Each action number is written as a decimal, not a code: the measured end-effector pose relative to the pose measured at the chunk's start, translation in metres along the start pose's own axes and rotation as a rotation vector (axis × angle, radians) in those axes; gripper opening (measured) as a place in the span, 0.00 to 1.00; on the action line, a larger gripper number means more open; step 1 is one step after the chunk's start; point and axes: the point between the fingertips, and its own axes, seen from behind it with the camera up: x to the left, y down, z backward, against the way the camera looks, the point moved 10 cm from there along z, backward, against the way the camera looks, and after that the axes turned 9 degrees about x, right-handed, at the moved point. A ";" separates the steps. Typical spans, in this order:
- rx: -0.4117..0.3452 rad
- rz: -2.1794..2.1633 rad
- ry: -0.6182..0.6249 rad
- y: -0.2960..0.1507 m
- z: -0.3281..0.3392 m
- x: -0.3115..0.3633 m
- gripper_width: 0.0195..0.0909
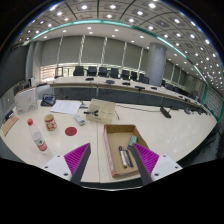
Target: Pour water
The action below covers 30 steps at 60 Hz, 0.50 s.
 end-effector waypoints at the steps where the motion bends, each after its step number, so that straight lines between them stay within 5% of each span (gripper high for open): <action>1: 0.000 0.001 -0.005 0.000 0.000 0.001 0.93; 13: 0.012 0.032 -0.081 0.014 -0.011 0.043 0.94; 30: 0.020 0.117 -0.268 0.059 -0.036 0.187 0.94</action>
